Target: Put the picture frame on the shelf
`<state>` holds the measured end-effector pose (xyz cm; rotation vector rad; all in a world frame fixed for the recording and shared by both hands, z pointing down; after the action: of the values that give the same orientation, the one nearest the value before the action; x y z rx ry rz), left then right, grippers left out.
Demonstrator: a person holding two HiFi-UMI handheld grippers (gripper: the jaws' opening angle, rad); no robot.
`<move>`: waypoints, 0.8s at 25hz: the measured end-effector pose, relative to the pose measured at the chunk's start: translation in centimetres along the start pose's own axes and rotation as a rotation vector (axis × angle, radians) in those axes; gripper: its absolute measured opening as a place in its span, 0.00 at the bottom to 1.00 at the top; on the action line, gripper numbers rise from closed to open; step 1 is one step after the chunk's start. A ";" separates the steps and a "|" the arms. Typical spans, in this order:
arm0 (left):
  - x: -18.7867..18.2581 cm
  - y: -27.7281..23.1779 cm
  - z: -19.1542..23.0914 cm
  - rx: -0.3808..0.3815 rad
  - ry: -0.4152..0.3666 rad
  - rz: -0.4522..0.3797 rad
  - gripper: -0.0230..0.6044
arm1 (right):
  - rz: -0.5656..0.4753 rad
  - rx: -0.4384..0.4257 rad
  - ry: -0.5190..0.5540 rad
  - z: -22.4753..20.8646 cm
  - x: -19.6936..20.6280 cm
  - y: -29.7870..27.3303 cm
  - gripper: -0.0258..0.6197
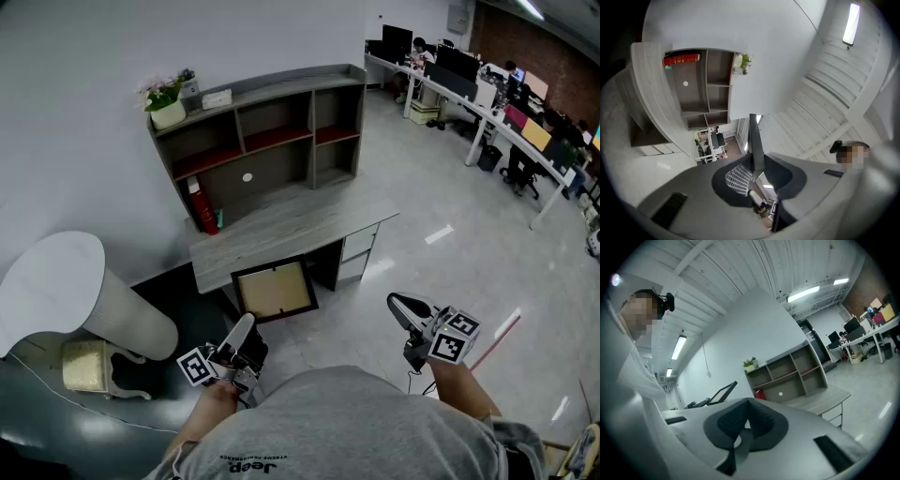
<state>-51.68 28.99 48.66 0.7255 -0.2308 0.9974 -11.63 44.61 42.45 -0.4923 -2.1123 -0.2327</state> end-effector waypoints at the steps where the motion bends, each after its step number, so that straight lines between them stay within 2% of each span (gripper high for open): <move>1: -0.1 0.0 0.0 -0.001 0.001 -0.001 0.18 | 0.000 -0.003 0.003 0.1 0.0 -0.1 0.05; 12: -0.4 0.3 -0.1 0.003 0.000 -0.003 0.18 | 0.000 -0.011 0.012 0.4 0.0 -0.4 0.05; 20: -0.1 0.1 0.2 -0.002 0.003 -0.002 0.18 | -0.003 -0.025 -0.041 -0.2 0.1 -0.4 0.06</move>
<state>-51.76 28.85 48.76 0.7221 -0.2281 0.9957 -11.75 44.21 42.64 -0.5123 -2.1529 -0.2530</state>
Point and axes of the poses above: the fingertips, and each gripper's own axes: y backward along the fingers, z to its left, x out of its underside, the point moved 10 cm from there along y, backward along the fingers, and after that the axes turned 12 degrees about -y, right-handed, at the moved point
